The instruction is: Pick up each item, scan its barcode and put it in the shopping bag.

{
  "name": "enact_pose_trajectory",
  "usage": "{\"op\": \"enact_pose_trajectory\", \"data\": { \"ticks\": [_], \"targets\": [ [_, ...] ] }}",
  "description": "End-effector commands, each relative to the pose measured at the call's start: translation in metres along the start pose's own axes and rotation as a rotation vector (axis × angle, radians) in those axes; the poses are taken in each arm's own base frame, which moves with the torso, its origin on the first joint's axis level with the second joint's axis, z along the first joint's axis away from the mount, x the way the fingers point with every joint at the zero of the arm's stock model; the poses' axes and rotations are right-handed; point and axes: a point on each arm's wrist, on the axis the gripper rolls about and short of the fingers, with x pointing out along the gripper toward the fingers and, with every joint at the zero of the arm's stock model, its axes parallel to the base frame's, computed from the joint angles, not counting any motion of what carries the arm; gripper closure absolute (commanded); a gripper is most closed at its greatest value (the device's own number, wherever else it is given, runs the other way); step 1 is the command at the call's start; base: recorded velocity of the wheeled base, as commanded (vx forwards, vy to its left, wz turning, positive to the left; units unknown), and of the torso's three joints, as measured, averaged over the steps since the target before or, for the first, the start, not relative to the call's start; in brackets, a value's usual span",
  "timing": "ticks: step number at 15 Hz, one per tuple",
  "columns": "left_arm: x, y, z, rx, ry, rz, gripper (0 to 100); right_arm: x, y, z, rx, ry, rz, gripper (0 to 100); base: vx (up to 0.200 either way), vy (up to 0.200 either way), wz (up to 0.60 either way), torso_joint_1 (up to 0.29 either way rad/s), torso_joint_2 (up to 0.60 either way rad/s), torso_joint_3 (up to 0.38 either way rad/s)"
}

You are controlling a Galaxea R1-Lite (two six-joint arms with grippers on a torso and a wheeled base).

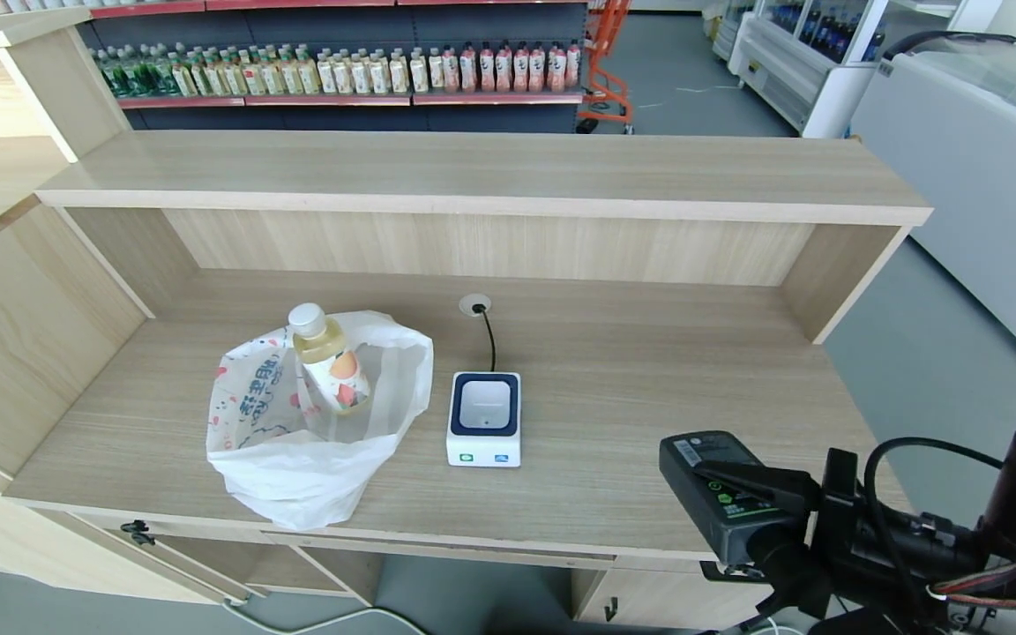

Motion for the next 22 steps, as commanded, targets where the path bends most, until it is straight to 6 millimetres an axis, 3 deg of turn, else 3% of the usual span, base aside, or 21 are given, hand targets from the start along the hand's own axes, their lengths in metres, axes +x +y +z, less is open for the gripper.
{"op": "enact_pose_trajectory", "data": {
  "ticks": [1,5,7,12,15,18,20,22],
  "targets": [
    [0.000,0.000,0.000,0.000,-0.001,0.000,0,0.003,0.002,0.001,-0.043,-0.013,0.011,100,0.000,0.000,0.00,0.000,0.00,0.000],
    [0.000,0.000,0.000,0.000,0.001,0.000,0,0.014,-0.003,-0.004,-0.104,-0.066,-0.032,100,0.000,0.000,0.00,0.000,0.00,0.000],
    [0.000,0.000,0.000,0.000,-0.001,0.000,0,0.030,-0.009,-0.013,-0.219,-0.114,-0.146,100,0.000,0.000,0.00,0.000,0.00,0.000],
    [0.000,0.000,0.000,0.000,-0.001,0.000,0,0.050,0.010,-0.016,-0.398,-0.290,-0.177,100,0.000,0.000,0.00,0.000,0.00,0.000],
    [0.000,0.000,0.000,0.000,-0.001,0.001,0,0.059,0.010,-0.018,-0.513,-0.314,-0.211,100,0.000,0.000,0.00,0.000,0.00,0.000],
    [0.000,0.000,0.000,0.000,-0.001,0.000,0,0.094,-0.001,-0.007,-0.560,-0.421,-0.303,100,0.000,0.000,0.00,0.000,0.00,0.000],
    [0.000,0.000,0.000,0.000,-0.001,0.000,0,0.104,0.000,0.010,-0.560,-0.486,-0.318,100,0.000,0.000,0.00,0.000,0.00,0.000],
    [0.000,0.000,0.000,0.000,-0.001,0.000,0,0.102,0.009,0.013,-0.559,-0.510,-0.295,100,0.000,0.000,0.00,0.000,0.00,0.000]
  ]
}}
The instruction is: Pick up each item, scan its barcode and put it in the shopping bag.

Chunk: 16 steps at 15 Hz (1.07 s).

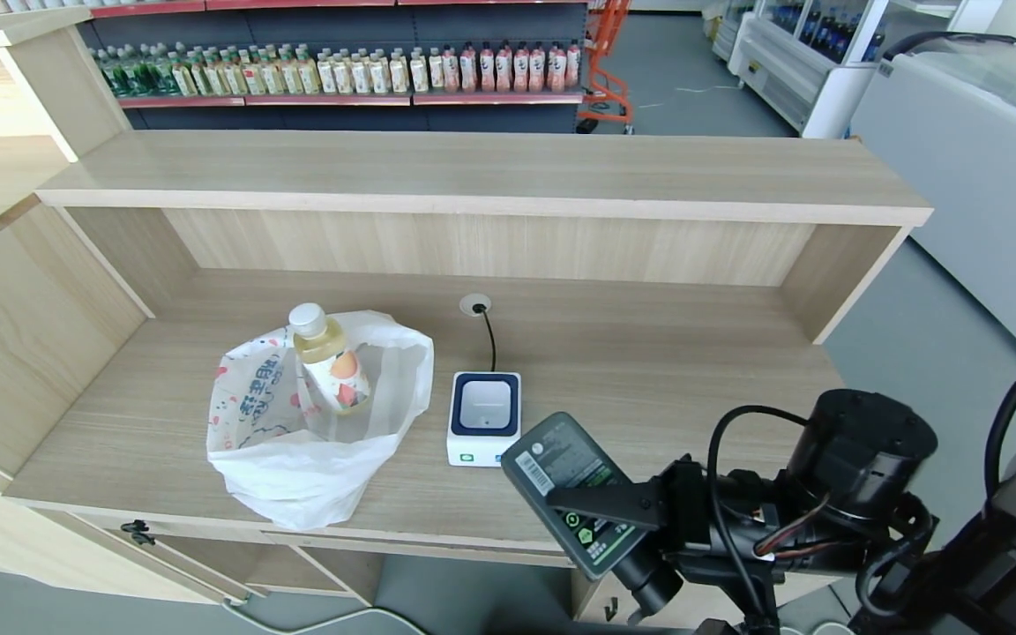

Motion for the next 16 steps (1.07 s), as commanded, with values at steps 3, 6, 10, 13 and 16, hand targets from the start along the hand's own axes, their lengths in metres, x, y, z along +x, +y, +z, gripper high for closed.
{"op": "enact_pose_trajectory", "data": {
  "ticks": [3,6,10,13,16],
  "targets": [
    [0.000,0.000,0.000,0.000,-0.001,0.000,0,0.008,0.017,0.006,0.022,-0.045,0.013,100,0.000,0.000,0.00,0.000,0.00,0.000],
    [0.000,0.000,0.000,0.000,-0.001,0.001,0,0.015,0.025,0.003,0.022,-0.070,-0.003,100,0.000,0.000,0.00,0.000,0.00,0.000],
    [0.000,0.000,0.000,0.000,-0.001,0.000,0,0.015,0.030,0.005,0.006,-0.080,0.003,100,0.000,0.000,0.00,0.000,0.00,0.000],
    [0.000,0.000,0.000,0.000,-0.001,0.000,0,0.016,0.033,0.006,-0.004,-0.107,-0.009,100,0.000,0.000,0.00,0.000,0.00,0.000],
    [0.000,0.000,0.000,0.000,-0.001,0.000,0,0.024,0.036,0.001,-0.030,-0.130,-0.045,100,0.000,0.000,0.00,0.000,0.00,0.000]
  ]
}}
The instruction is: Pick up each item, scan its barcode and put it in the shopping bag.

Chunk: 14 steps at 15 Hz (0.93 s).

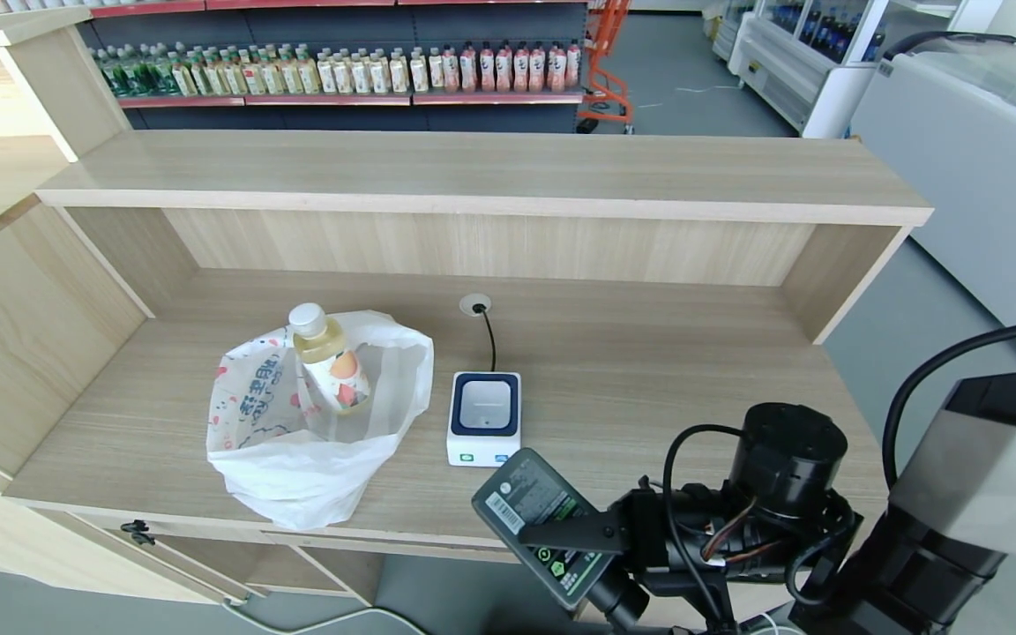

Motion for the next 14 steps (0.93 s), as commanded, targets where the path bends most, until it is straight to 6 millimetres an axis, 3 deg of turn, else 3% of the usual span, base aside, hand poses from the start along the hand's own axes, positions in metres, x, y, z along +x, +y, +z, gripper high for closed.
{"op": "enact_pose_trajectory", "data": {
  "ticks": [1,14],
  "targets": [
    [0.0000,0.0000,0.0000,0.000,-0.001,0.000,0,0.0054,0.0043,-0.0038,-0.014,-0.014,-0.019,100,0.000,0.000,0.00,0.000,0.00,0.000],
    [0.0000,0.0000,0.0000,0.000,-0.001,0.001,0,0.0076,0.0067,-0.0066,-0.033,-0.060,-0.058,100,0.000,0.000,0.00,0.000,0.00,0.000]
  ]
}}
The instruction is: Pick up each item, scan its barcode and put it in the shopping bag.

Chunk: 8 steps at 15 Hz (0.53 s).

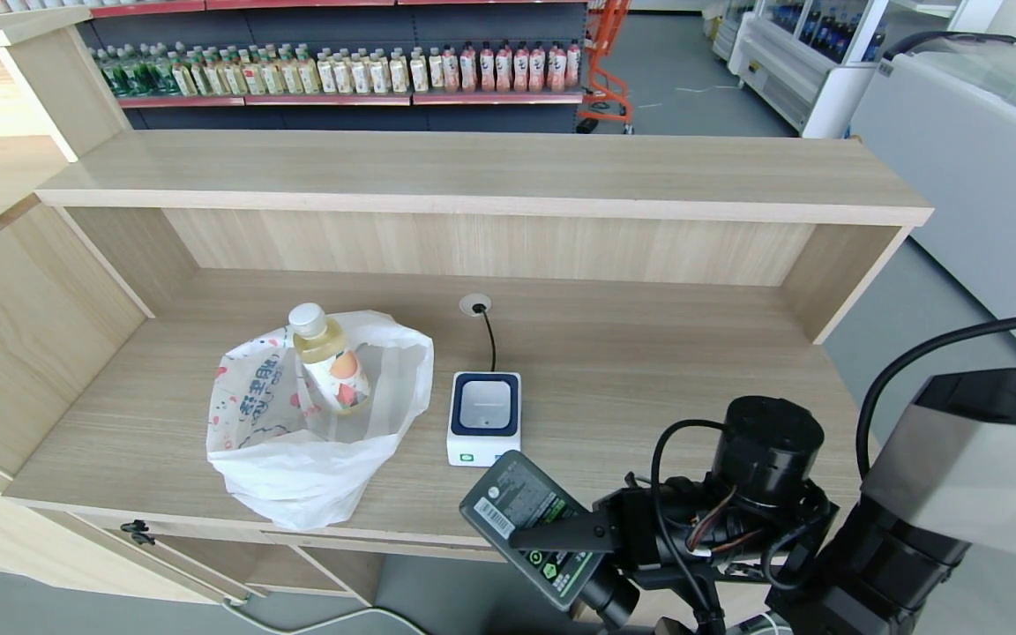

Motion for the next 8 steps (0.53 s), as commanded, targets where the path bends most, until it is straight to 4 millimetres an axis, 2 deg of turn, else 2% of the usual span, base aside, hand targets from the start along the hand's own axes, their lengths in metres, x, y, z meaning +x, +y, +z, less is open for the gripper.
{"op": "enact_pose_trajectory", "data": {
  "ticks": [1,8],
  "targets": [
    [0.0000,0.0000,0.0000,0.000,-0.001,0.000,0,0.0004,0.0002,-0.0003,-0.002,-0.006,-0.005,100,0.000,0.000,0.00,0.000,0.00,0.000],
    [0.0000,0.0000,-0.0001,0.000,0.001,0.000,0,0.0004,0.0006,0.0000,-0.001,-0.007,-0.006,100,0.000,0.000,0.00,0.000,0.00,0.000]
  ]
}}
